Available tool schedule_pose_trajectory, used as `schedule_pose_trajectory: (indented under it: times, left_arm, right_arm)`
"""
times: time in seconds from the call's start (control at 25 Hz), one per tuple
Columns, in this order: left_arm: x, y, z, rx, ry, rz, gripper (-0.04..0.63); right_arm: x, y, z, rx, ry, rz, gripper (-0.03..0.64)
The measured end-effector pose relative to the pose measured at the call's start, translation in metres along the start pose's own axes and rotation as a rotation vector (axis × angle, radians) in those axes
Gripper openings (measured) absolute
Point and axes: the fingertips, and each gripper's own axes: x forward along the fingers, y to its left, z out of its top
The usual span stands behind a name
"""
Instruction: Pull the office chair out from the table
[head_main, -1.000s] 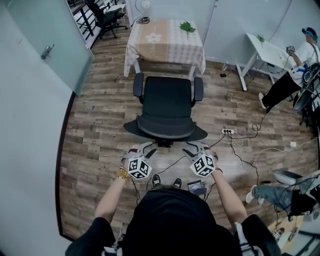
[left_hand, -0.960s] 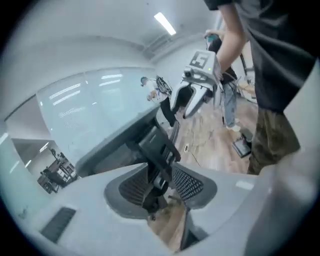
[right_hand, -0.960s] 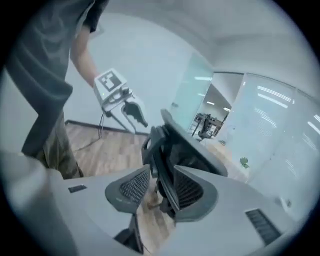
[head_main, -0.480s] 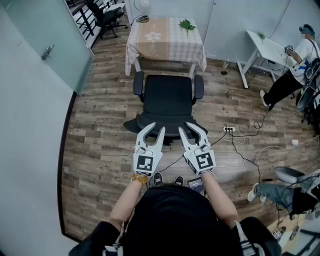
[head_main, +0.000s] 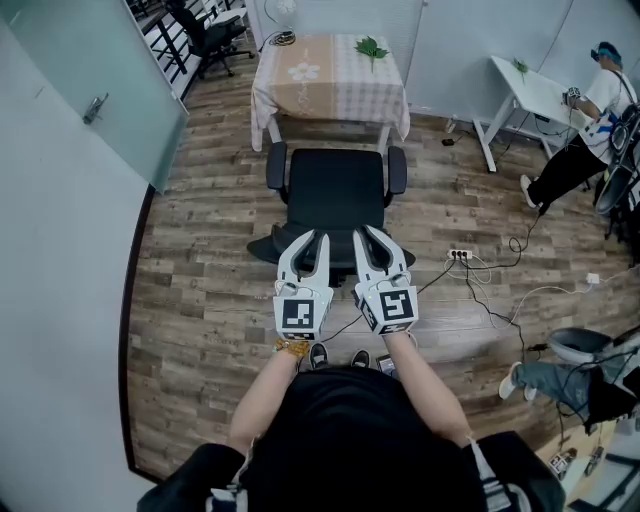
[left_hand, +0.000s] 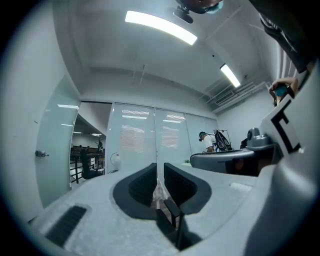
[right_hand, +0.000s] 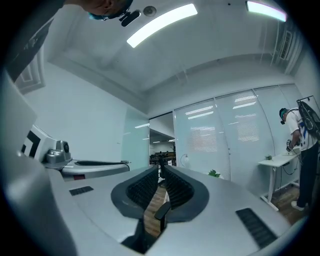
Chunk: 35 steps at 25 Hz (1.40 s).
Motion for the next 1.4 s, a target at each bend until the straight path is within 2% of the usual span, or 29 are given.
schedule_pose_trajectory:
  times: [0.32, 1.4]
  left_arm:
    - [0.003, 0.002, -0.003, -0.013, 0.015, 0.027, 0.035]
    - [0.008, 0.017, -0.018, 0.005, 0.056, 0.048, 0.025]
  right_arm:
    - [0.001, 0.001, 0.001, -0.012, -0.002, -0.01, 0.008]
    - [0.017, 0.002, -0.015, -0.006, 0.041, 0.021, 0.005]
